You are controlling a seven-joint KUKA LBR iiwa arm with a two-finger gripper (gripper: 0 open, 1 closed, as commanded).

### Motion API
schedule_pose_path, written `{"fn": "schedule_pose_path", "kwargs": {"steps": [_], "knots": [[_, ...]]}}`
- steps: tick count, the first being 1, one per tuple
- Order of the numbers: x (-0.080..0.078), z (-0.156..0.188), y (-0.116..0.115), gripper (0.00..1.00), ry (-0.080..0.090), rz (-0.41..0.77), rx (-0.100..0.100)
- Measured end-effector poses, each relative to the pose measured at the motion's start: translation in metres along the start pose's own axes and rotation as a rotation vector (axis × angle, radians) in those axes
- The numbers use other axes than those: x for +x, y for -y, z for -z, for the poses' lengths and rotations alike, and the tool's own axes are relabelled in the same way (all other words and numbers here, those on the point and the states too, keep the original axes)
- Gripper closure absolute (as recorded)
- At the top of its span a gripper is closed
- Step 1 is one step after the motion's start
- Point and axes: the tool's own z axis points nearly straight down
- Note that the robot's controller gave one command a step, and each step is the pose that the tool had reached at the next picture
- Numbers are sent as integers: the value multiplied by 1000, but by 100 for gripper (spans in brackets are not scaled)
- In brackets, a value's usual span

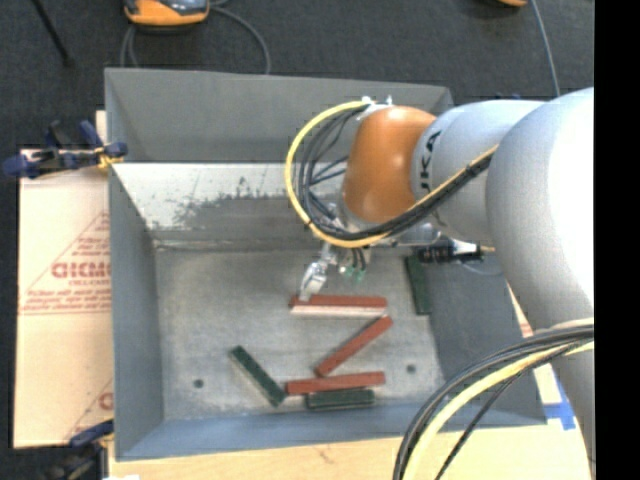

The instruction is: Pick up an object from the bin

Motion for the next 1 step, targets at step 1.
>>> {"fn": "schedule_pose_path", "kwargs": {"steps": [1], "knots": [[21,-2,-3,100,-74,6,8]]}}
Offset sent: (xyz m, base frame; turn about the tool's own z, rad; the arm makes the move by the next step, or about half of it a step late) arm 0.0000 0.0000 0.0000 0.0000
